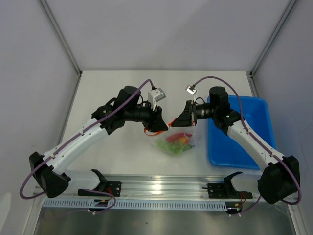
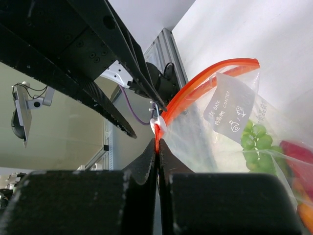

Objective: Place the food in the zip-top bag and seal the zipper
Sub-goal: Zip the zipper food storage bag at the center of the board.

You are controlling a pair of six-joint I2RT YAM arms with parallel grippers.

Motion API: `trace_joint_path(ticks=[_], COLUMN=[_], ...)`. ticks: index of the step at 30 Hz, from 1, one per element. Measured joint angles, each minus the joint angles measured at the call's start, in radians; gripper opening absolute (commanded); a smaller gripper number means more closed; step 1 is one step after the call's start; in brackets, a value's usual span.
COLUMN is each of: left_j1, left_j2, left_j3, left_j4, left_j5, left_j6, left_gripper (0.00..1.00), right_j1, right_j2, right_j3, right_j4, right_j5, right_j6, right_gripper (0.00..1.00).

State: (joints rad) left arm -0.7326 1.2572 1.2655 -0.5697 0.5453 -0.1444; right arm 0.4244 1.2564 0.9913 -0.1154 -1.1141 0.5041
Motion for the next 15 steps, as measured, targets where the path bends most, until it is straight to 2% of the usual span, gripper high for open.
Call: trace_joint_path(ticks=[8, 15], left_j1=[0.000, 0.000], left_j2=[0.027, 0.052], left_j3=[-0.002, -0.002], left_j4=[0.038, 0.047], left_j5=[0.047, 0.087], left_j6=[-0.013, -0.014], left_gripper=[0.38, 0.21], right_j1=[0.000, 0.000], right_j2=[-0.004, -0.016], right_j3=[-0.011, -0.024], right_j4=[0.032, 0.047], right_j5=[-0.001, -0.012], right_j6=[0.026, 0.044], right_gripper=[0.00, 0.00])
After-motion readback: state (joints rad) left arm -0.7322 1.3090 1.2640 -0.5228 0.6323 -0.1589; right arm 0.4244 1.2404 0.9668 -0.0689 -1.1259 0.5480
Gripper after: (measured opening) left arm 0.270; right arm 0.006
